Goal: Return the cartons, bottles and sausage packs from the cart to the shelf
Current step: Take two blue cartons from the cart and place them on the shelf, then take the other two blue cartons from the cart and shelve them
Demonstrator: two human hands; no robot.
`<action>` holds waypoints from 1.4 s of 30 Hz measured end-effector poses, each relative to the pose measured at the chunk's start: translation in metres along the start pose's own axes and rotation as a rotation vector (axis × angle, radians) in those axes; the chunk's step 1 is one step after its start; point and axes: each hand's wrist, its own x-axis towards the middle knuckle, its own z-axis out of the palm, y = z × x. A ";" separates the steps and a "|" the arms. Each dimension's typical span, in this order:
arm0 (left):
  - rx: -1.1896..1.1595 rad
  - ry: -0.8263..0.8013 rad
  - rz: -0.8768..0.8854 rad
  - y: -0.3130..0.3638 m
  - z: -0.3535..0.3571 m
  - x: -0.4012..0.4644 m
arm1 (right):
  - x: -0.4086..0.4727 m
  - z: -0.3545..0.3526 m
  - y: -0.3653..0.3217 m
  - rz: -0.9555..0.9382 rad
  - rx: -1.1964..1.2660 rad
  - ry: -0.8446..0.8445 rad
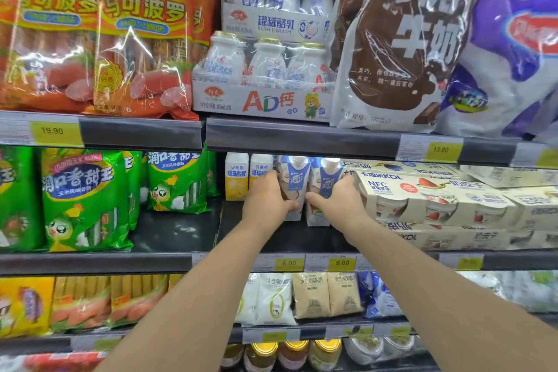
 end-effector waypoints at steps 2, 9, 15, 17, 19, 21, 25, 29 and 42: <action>0.004 -0.007 -0.014 -0.002 -0.003 -0.004 | -0.002 -0.001 0.000 0.003 -0.015 -0.009; 0.138 -0.081 -0.014 -0.012 -0.032 -0.021 | -0.016 -0.017 -0.004 -0.013 -0.035 -0.053; 0.223 -0.249 0.099 0.002 -0.040 -0.043 | -0.046 -0.026 0.013 -0.168 -0.168 -0.037; 0.336 -0.330 0.194 0.014 -0.035 -0.051 | -0.057 -0.035 0.020 -0.196 -0.255 -0.043; 0.516 -0.367 0.356 0.028 -0.027 -0.059 | -0.067 -0.048 0.029 -0.219 -0.313 -0.026; 0.672 -0.376 0.516 0.045 -0.020 -0.068 | -0.077 -0.065 0.042 -0.233 -0.364 -0.008; 0.717 -0.335 0.762 0.090 -0.001 -0.087 | -0.099 -0.112 0.079 -0.233 -0.622 0.029; 0.727 -0.394 0.864 0.146 0.040 -0.116 | -0.132 -0.176 0.140 -0.083 -0.766 0.015; 0.679 -0.710 1.042 0.337 0.229 -0.310 | -0.343 -0.409 0.349 0.457 -0.785 0.125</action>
